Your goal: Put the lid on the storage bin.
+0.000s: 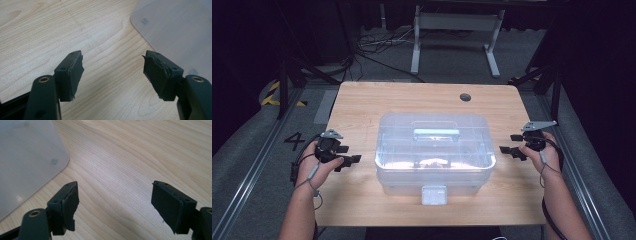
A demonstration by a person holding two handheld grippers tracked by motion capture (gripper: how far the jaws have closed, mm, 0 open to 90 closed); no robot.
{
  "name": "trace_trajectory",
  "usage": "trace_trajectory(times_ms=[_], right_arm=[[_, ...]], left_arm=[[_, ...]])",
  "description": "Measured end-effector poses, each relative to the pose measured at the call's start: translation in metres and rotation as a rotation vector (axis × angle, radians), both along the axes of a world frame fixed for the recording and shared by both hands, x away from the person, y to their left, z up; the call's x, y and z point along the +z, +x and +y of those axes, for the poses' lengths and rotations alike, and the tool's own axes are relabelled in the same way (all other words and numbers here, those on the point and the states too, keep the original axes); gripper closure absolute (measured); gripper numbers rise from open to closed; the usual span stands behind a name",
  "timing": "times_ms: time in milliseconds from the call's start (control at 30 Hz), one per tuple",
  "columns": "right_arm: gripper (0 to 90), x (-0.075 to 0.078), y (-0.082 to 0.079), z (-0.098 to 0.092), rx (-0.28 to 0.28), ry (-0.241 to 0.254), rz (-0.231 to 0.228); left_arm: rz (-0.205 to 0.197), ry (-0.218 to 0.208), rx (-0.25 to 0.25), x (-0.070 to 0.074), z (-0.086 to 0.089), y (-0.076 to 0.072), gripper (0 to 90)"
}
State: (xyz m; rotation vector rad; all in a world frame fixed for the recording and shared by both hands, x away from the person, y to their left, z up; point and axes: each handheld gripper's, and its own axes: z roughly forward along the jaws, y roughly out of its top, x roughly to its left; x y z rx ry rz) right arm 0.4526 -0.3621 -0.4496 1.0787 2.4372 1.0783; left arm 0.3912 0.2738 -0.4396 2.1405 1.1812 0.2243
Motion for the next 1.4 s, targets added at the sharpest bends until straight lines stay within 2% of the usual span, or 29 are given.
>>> trace_trajectory(times_ms=[133, 400, 533, 700, 800, 1000, 1267, 1400], right_arm=[[22.3, -0.01, 0.003, 0.0, 0.003, 0.012, -0.011], [21.0, -0.023, 0.005, -0.003, -0.005, 0.006, 0.006], [19.8, -0.029, 0.006, -0.003, 0.009, -0.002, 0.011], [18.8, -0.034, 0.005, 0.0, 0.022, -0.008, 0.012], [18.8, -0.036, 0.004, 0.001, 0.023, -0.016, 0.009], [16.3, -0.042, 0.0, 0.008, 0.029, -0.026, -0.001], [16.1, -0.045, -0.005, 0.01, 0.012, -0.047, -0.036], [15.3, -0.046, -0.006, 0.012, 0.011, -0.045, -0.045]], left_arm=[[0.009, 0.001, -0.002, -0.003, 0.0, 0.002, 30.6], [0.005, 0.014, -0.013, -0.01, -0.002, 0.005, 28.1], [0.007, 0.009, -0.017, -0.012, -0.003, 0.007, 27.0], [0.001, 0.01, -0.053, -0.014, -0.003, 0.008, 21.3], [-0.005, 0.004, -0.053, -0.015, -0.003, 0.008, 21.0], [0.001, 0.027, -0.06, -0.018, -0.004, 0.009, 21.1], [-0.024, 0.049, -0.12, -0.022, -0.009, 0.01, 20.3], [-0.053, 0.061, -0.163, -0.024, -0.012, 0.01, 19.7]])
